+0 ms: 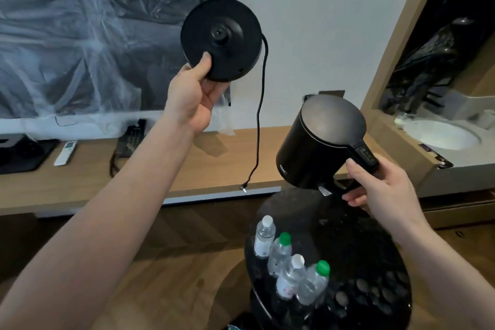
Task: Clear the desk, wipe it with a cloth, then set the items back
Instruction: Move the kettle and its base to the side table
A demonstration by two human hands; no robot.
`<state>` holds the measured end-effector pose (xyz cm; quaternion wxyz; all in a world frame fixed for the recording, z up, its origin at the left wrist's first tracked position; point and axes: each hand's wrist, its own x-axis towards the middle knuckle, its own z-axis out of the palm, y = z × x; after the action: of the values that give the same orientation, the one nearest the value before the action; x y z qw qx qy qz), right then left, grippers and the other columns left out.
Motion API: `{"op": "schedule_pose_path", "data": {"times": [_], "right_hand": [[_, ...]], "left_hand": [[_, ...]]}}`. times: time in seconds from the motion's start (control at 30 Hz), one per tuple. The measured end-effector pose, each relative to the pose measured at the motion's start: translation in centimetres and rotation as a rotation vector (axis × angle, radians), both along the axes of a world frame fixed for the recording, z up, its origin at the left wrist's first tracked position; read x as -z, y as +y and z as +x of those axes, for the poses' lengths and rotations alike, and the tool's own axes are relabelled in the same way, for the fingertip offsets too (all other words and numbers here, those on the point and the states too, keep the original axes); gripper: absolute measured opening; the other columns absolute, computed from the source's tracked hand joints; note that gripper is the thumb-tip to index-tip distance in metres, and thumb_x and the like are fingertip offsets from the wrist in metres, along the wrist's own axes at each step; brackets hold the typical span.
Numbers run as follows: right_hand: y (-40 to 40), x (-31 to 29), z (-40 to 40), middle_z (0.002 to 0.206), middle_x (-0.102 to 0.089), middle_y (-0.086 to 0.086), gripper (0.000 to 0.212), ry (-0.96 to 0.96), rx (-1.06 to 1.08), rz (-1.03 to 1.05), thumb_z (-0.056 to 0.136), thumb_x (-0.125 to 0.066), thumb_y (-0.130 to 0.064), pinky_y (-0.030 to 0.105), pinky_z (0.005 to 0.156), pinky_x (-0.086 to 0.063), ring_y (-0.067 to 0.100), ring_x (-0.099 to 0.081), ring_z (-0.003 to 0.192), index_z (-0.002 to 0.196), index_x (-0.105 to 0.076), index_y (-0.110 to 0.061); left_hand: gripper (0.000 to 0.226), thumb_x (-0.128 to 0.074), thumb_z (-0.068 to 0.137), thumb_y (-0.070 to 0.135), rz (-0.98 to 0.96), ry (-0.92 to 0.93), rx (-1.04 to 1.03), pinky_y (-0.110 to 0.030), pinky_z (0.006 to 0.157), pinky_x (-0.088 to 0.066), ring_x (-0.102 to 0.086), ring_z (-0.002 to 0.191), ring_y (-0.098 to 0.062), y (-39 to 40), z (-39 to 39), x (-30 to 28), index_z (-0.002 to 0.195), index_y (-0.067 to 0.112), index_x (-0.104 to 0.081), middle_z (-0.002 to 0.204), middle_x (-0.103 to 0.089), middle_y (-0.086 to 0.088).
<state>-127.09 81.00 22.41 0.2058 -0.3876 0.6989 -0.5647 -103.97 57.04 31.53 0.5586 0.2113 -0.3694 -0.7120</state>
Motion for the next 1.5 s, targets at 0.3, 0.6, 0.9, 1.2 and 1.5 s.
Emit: {"op": "schedule_pose_path", "data": {"times": [0.3,0.6,0.9,1.2,1.5], "right_hand": [[3.1,-0.3,-14.3,0.096,-0.074,-0.002,0.012,0.062,-0.064,0.077,0.1,-0.066,-0.036,0.042,0.067,-0.062,0.027,-0.075,0.063,0.109,-0.07,-0.03],[5.0,2.3,-19.6,0.095,-0.075,0.002,0.01,0.007,0.011,0.117,0.099,-0.067,-0.04,0.042,0.07,-0.061,0.026,-0.076,0.065,0.099,-0.069,-0.031],[6.4,5.8,-21.7,0.089,-0.074,0.001,0.01,-0.023,0.022,0.2,0.099,-0.067,-0.042,0.057,0.079,-0.063,0.028,-0.077,0.067,0.098,-0.07,-0.032],[3.7,9.3,-27.4,0.089,-0.073,0.006,0.012,-0.055,-0.089,0.291,0.1,-0.067,-0.037,0.058,0.078,-0.063,0.03,-0.076,0.065,0.097,-0.07,-0.026],[-0.6,13.2,-35.0,0.077,-0.076,0.004,0.016,0.031,-0.323,0.439,0.1,-0.065,-0.037,0.051,0.081,-0.058,0.023,-0.075,0.064,0.098,-0.069,-0.021]], "left_hand": [[0.044,-0.064,0.102,0.018,0.079,0.023,-0.007,-0.032,0.078,-0.061,-0.074,0.108,-0.028,5.2,-14.5,1.9,0.142,0.004,-0.053,0.123,-0.074,-0.015],[0.038,-0.066,0.1,0.011,0.346,-0.249,-0.06,-0.036,0.074,-0.065,-0.072,0.105,-0.028,7.0,-18.5,10.9,0.135,0.005,-0.053,0.127,-0.07,-0.017],[0.033,-0.07,0.097,0.01,0.5,-0.479,-0.079,-0.041,0.073,-0.065,-0.073,0.101,-0.028,7.1,-20.8,22.3,0.127,0.005,-0.058,0.119,-0.072,-0.017],[0.023,-0.069,0.096,0.014,0.614,-0.755,-0.173,-0.049,0.083,-0.064,-0.068,0.109,-0.031,6.9,-25.9,29.4,0.116,0.014,-0.057,0.12,-0.066,-0.013],[0.062,-0.065,0.093,0.038,0.805,-1.119,-0.416,-0.047,0.096,-0.056,-0.064,0.111,-0.043,7.6,-30.2,38.1,0.146,0.021,-0.037,0.13,-0.063,-0.021]]}}
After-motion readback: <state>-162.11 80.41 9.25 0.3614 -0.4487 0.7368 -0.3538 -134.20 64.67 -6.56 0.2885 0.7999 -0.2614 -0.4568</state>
